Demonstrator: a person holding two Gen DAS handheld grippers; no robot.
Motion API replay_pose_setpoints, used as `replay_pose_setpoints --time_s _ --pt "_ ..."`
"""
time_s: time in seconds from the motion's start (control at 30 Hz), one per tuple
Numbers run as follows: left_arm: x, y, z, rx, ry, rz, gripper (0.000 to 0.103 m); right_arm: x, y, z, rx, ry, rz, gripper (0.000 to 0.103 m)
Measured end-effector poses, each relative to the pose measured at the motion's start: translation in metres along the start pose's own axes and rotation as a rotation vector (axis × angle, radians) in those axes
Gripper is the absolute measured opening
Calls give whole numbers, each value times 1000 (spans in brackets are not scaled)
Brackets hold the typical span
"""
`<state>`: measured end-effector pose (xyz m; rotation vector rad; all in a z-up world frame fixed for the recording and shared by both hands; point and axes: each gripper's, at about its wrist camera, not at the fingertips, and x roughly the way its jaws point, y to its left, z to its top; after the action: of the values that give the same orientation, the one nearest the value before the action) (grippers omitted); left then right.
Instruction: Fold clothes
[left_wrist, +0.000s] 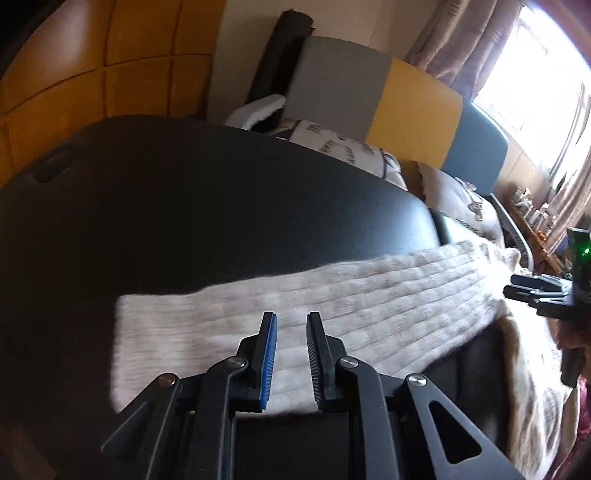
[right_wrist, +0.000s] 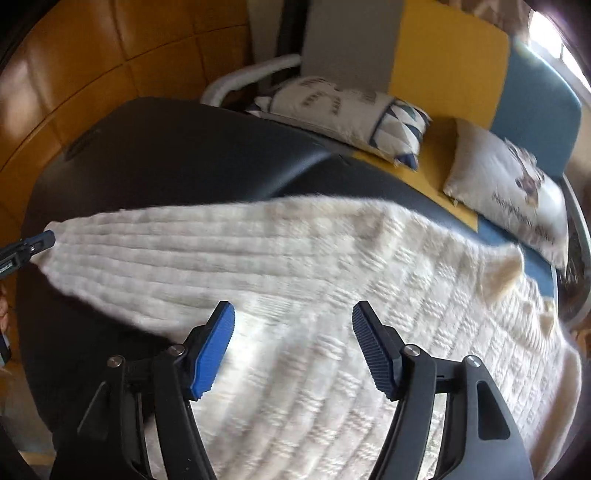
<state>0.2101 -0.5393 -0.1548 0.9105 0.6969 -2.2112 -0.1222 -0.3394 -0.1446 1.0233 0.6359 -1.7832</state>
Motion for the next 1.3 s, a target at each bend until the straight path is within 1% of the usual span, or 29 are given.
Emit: replay_pose_setpoints --time_s 0.13,0.2,0.27,0.33,0.37,0.4,0.53,0.6,0.67,0.77,0.87,0.9,0.97,1.03,1.1,1.2,1.27,1.3 --pt "-2 29 -10 -39 26 40 16 11 17 12 -42 6 -1 70" --pt "0 36 -13 -48 33 37 16 21 28 19 -53 22 -5 70" --pt "1 37 -14 -30 37 45 16 33 37 24 -63 47 -17 70" --pt "4 37 -13 -13 37 59 16 51 41 29 -67 92 -32 70" --pt "6 37 -12 -7 36 69 16 57 42 32 -65 95 -37 71" --pt "8 37 -10 -1 35 79 16 59 43 34 -54 87 -38 71" --pt "15 44 -2 -37 33 89 16 66 47 40 -31 89 -63 75" --pt "21 46 4 -41 35 101 16 70 45 44 7 83 -76 76" --pt "26 44 11 -34 43 121 16 73 43 49 52 71 -82 77" --pt "32 41 18 -30 63 151 16 75 45 53 76 62 -85 77" --pt "27 38 22 -58 68 165 16 74 42 55 97 52 -52 78" --pt "21 35 23 -54 45 163 16 72 39 55 100 47 -34 78" --pt "13 26 27 -21 1 139 16 63 31 53 110 25 -18 77" --pt "10 15 31 26 -20 132 16 53 22 52 118 1 -13 77" --pt "18 4 36 65 -9 126 16 45 12 52 111 -15 -30 77" --pt "40 1 41 82 46 174 17 44 -4 54 114 -10 -70 77" --pt "56 11 39 27 89 182 17 51 -12 53 110 22 -102 77" --pt "57 13 42 15 73 175 17 59 -16 50 114 49 -105 77"
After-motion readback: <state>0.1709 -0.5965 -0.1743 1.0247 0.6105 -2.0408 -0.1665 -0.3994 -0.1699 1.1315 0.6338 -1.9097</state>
